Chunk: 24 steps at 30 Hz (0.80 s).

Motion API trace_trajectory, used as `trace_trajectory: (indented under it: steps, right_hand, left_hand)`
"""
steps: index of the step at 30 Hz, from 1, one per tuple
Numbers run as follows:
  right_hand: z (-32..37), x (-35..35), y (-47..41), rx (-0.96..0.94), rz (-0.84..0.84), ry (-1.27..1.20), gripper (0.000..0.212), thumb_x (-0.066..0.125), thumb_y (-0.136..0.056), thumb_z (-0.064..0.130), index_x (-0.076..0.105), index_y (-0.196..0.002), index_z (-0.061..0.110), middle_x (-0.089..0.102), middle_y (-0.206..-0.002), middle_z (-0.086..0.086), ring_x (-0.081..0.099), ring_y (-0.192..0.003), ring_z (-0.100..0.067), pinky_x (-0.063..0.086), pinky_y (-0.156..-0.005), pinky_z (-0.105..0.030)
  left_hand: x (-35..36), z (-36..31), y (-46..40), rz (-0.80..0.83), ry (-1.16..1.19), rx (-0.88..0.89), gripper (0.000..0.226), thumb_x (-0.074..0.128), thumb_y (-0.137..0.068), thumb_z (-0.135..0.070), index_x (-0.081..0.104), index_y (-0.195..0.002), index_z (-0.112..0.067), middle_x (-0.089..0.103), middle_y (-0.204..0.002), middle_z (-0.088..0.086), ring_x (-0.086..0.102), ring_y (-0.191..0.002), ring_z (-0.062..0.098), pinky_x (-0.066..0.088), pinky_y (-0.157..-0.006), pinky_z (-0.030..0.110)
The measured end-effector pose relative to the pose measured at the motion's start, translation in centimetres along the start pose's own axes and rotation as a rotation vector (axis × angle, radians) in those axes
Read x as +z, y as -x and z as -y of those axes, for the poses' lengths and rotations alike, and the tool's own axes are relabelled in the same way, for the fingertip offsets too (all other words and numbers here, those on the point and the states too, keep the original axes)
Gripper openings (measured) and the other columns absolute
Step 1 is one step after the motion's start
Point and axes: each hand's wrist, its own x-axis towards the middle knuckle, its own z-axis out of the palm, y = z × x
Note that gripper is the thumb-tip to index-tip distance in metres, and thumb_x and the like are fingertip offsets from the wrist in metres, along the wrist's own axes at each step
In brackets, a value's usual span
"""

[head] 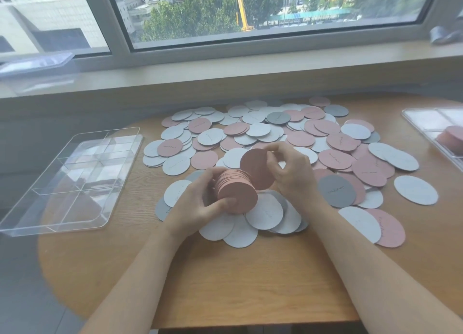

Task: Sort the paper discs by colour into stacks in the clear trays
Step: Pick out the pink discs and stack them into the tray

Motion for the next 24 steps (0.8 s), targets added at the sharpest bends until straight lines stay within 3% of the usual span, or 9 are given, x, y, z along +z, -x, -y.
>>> trace_trajectory:
  steps: [3,6,10,13,15,19,21,24]
  right_hand:
    - [0.6,0.1,0.3,0.007,0.127,-0.202,0.018,0.056,-0.096,0.012,0.070,-0.103,0.021,0.069,-0.096,-0.007,0.063,-0.081,-0.012,0.049,-0.075,-0.024]
    - [1.1,-0.1,0.6,-0.007,0.248,-0.332,0.019,0.059,-0.096,0.008,0.068,-0.108,0.020,0.068,-0.088,-0.014,0.058,-0.070,-0.014,0.046,-0.069,-0.021]
    - [1.3,-0.1,0.8,0.018,0.375,-0.412,0.020,0.060,-0.097,0.007,0.069,-0.112,0.015,0.075,-0.094,-0.007,0.068,-0.082,-0.024,0.055,-0.078,-0.030]
    - [1.2,0.0,0.9,-0.012,0.390,-0.334,0.023,0.056,-0.099,0.010,0.071,-0.116,0.017,0.074,-0.099,0.006,0.067,-0.089,-0.005,0.048,-0.082,-0.019]
    - [1.4,-0.1,1.0,-0.044,0.400,-0.321,0.025,0.055,-0.100,0.013,0.069,-0.121,0.018,0.073,-0.106,0.010,0.065,-0.094,-0.001,0.046,-0.084,-0.015]
    - [1.1,0.6,1.2,-0.123,0.458,-0.191,0.048,0.055,-0.095,0.045,0.053,-0.141,0.030,0.062,-0.119,0.013,0.059,-0.103,-0.007,0.046,-0.092,-0.023]
    - [0.6,1.2,1.0,-0.189,0.528,-0.021,0.070,0.051,-0.087,0.063,0.038,-0.150,0.033,0.053,-0.120,0.013,0.051,-0.109,-0.007,0.040,-0.100,-0.026]
    - [0.0,1.6,0.8,-0.244,0.559,0.146,0.090,0.049,-0.079,0.072,0.024,-0.155,0.031,0.045,-0.126,0.011,0.042,-0.121,-0.013,0.033,-0.110,-0.035]
  left_hand:
    - [0.1,0.2,-0.1,-0.009,0.004,-0.002,0.055,0.079,-0.080,-0.024,0.054,-0.129,-0.029,0.070,-0.105,-0.007,0.067,-0.099,0.011,0.048,-0.081,0.013]
    - [0.3,0.2,-0.3,-0.026,0.019,-0.004,0.066,0.082,-0.081,-0.014,0.048,-0.137,-0.026,0.066,-0.110,-0.002,0.065,-0.096,0.010,0.047,-0.080,0.011]
    - [0.4,0.7,-0.4,-0.032,-0.006,0.023,0.079,0.081,-0.083,-0.022,0.040,-0.148,-0.035,0.058,-0.122,-0.022,0.062,-0.106,0.014,0.049,-0.087,0.016]
    - [0.5,1.3,-0.5,-0.075,-0.126,0.071,0.076,0.077,-0.081,-0.033,0.042,-0.148,-0.035,0.059,-0.124,-0.023,0.059,-0.106,0.012,0.045,-0.088,0.016]
    - [0.5,1.5,-0.6,-0.119,-0.183,0.106,0.074,0.076,-0.080,-0.030,0.044,-0.146,-0.033,0.058,-0.130,-0.021,0.057,-0.106,0.012,0.042,-0.087,0.017]
    - [0.5,1.8,-0.8,-0.175,-0.239,0.165,0.072,0.078,-0.079,-0.018,0.047,-0.143,-0.028,0.057,-0.134,-0.016,0.057,-0.107,0.017,0.043,-0.087,0.025]
    - [0.5,1.8,-0.8,-0.185,-0.264,0.131,0.070,0.076,-0.081,-0.026,0.047,-0.144,-0.030,0.056,-0.133,-0.019,0.055,-0.113,0.010,0.040,-0.092,0.021]
    - [0.5,2.0,-0.9,-0.217,-0.327,0.083,0.070,0.071,-0.082,-0.044,0.046,-0.146,-0.034,0.055,-0.131,-0.020,0.046,-0.127,0.003,0.036,-0.106,0.023]
